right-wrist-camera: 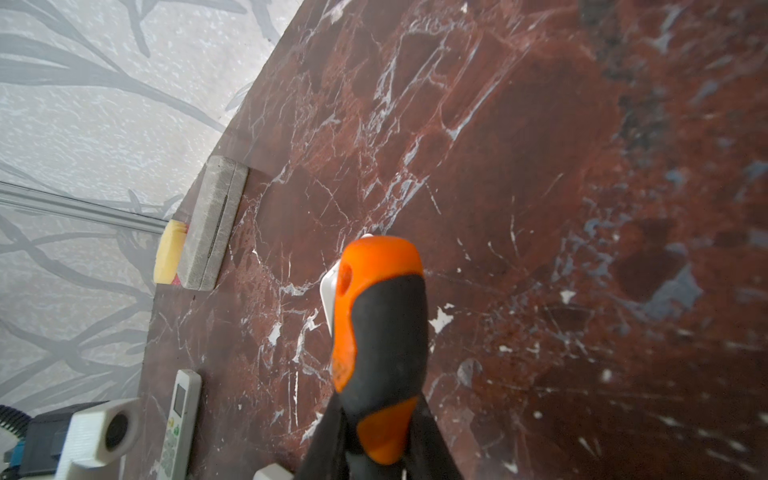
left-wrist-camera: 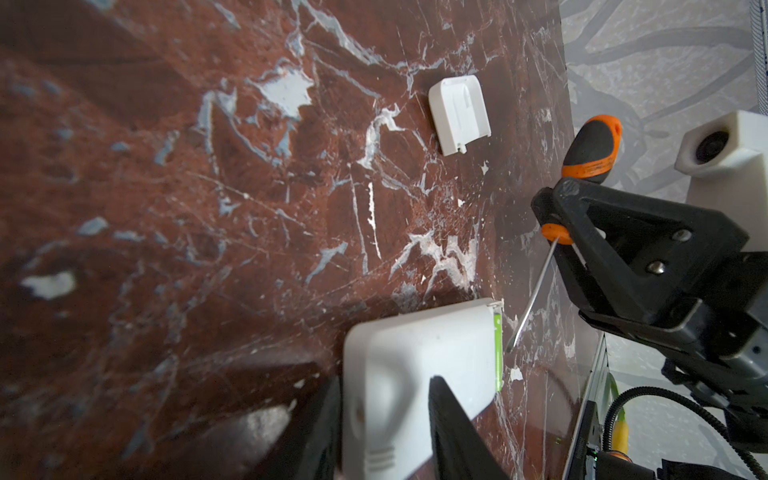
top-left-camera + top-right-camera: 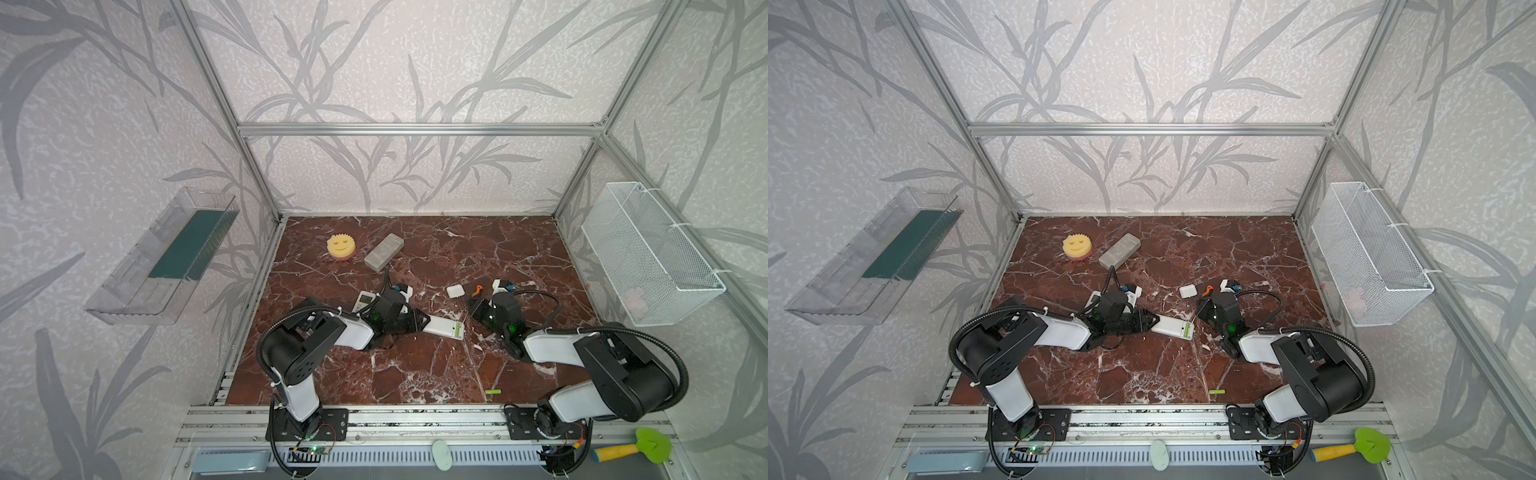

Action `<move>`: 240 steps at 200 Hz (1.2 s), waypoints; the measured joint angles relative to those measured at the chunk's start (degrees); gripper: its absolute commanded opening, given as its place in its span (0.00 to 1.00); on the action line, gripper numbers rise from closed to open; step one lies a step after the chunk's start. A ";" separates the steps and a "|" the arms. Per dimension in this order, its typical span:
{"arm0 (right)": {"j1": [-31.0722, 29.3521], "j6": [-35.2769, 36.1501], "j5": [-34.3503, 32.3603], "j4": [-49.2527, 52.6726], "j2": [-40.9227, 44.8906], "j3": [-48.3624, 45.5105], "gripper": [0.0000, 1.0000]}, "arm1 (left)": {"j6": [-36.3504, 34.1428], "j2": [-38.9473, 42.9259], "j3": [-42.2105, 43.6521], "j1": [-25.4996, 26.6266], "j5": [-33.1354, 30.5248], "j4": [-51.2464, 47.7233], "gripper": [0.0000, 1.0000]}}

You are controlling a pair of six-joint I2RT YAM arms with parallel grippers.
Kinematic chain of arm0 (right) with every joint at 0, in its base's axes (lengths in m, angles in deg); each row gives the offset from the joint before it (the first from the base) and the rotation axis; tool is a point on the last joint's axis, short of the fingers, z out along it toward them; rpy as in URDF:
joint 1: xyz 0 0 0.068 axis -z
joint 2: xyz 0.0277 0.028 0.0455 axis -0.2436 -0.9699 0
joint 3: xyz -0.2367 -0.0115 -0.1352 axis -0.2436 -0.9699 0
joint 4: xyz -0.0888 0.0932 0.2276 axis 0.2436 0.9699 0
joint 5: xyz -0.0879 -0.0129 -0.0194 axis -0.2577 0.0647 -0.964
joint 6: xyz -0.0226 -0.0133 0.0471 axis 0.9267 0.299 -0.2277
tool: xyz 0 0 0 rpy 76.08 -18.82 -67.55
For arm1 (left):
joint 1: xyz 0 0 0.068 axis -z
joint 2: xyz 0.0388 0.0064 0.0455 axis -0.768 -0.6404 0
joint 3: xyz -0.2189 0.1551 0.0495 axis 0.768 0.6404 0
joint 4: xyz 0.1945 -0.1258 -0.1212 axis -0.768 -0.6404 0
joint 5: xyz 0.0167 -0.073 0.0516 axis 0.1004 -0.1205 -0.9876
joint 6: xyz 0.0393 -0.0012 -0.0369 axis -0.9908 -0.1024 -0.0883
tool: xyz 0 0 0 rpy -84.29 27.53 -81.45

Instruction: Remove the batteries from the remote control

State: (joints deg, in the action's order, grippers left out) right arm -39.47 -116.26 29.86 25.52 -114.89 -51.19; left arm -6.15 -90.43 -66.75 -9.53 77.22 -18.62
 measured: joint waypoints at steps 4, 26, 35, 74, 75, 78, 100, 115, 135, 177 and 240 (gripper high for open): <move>-0.09 0.26 0.00 0.55 0.02 0.00 0.00 | 0.00 0.00 0.00 0.02 0.00 -0.02 0.40; -0.76 1.36 -0.46 3.85 0.28 0.00 0.00 | 0.02 0.00 0.00 0.02 -0.02 -0.04 0.40; -1.40 1.88 -0.90 5.09 0.94 0.00 0.00 | 0.02 0.00 0.00 0.02 -0.04 -0.04 0.40; -4.26 3.98 -4.44 9.99 6.40 0.00 0.00 | 0.13 0.04 0.00 0.07 -0.11 -0.04 0.40; -4.28 3.98 -4.48 10.03 6.49 0.00 0.00 | 0.15 0.04 0.00 0.07 -0.11 -0.04 0.40; -4.46 4.11 -4.81 10.25 6.86 0.00 0.00 | 0.20 0.07 0.04 0.09 -0.15 -0.04 0.40; -5.14 4.31 -6.71 11.52 8.44 0.00 0.00 | 0.57 0.44 0.63 0.39 -0.11 -0.02 0.40; -5.66 4.31 -7.85 12.07 8.59 0.00 0.00 | 0.92 0.90 1.18 0.76 -0.11 -0.04 0.40; -6.60 4.28 -9.14 12.33 8.59 0.00 0.00 | 1.31 1.46 1.84 1.29 -0.11 -0.04 0.40; -8.31 4.33 -11.32 12.24 8.52 0.00 0.00 | 2.03 1.62 2.27 2.34 -0.15 0.13 0.40; -8.87 7.08 -16.52 14.82 14.86 0.00 0.00 | 2.40 1.75 2.34 2.49 -0.15 0.20 0.40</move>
State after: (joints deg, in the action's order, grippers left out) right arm -48.34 -109.18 13.33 40.34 -100.02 -51.19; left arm -3.74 -88.68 -64.41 -7.04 77.07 -18.43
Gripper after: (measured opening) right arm 0.205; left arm 0.396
